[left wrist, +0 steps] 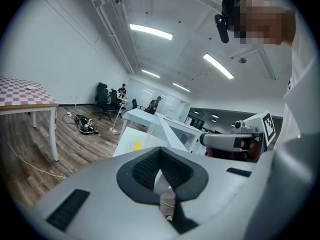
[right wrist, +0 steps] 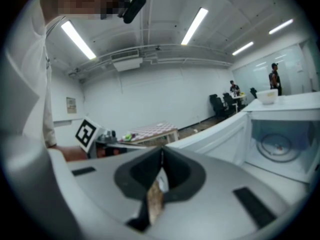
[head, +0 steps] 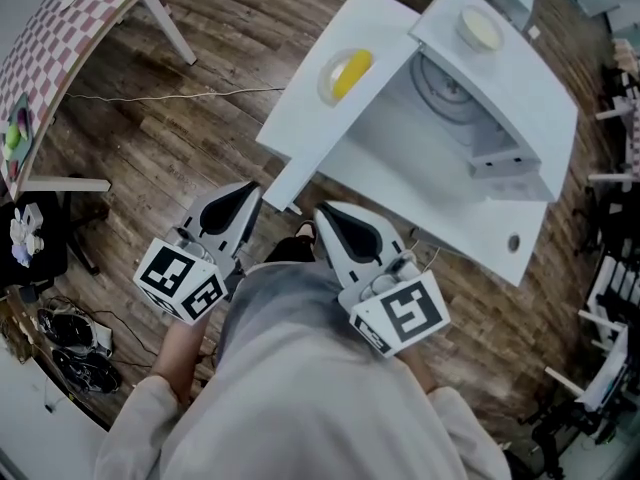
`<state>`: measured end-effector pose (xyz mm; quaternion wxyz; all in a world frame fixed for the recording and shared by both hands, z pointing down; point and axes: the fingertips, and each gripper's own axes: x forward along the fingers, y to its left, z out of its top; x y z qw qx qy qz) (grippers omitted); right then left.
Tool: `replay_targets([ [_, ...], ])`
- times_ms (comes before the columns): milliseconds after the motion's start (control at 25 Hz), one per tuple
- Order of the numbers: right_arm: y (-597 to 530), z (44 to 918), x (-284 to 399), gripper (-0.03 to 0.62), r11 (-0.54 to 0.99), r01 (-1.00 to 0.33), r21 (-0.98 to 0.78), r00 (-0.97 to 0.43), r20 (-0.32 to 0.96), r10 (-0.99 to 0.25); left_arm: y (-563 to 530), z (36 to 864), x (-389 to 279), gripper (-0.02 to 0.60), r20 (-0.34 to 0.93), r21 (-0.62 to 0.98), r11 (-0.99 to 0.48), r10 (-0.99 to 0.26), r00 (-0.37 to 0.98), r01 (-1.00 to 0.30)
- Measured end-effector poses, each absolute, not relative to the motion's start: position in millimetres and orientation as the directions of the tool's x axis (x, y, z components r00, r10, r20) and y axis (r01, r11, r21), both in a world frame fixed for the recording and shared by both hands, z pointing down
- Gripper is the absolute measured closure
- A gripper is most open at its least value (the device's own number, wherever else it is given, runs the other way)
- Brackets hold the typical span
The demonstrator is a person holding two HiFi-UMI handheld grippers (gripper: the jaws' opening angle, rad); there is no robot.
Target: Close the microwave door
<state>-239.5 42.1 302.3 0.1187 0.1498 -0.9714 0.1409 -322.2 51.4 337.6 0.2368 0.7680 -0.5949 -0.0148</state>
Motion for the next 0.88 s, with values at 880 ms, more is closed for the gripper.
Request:
replay_targets([
  [880,47.7,316.9,-212.8,0.571,0.887,-0.364,-0.286,-0.912,0.302,-0.277,52.6,342.3,-286.6,0.568,0.274,0.422,-0.246,-0.883,0.382,-0.873],
])
